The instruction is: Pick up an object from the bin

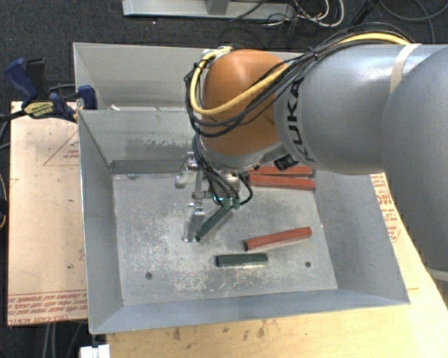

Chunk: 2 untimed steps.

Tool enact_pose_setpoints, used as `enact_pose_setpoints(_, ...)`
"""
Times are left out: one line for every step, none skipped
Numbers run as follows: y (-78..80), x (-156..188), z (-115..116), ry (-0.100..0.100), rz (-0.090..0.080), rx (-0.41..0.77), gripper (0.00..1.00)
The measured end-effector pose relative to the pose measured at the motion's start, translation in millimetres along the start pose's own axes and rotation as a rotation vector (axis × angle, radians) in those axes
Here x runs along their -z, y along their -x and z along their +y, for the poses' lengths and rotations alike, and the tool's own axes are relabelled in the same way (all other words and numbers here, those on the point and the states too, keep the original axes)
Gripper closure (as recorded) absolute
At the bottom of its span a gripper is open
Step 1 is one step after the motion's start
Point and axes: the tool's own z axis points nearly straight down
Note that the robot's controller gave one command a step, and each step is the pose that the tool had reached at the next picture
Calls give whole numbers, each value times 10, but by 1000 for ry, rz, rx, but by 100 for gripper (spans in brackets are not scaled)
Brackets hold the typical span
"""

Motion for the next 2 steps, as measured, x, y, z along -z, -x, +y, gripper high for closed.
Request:
enact_pose_setpoints(20, 44, -8, 1, -8, -3, 0)
enact_pose_setpoints(138, -390, -232, 1, -16, 267, 0)
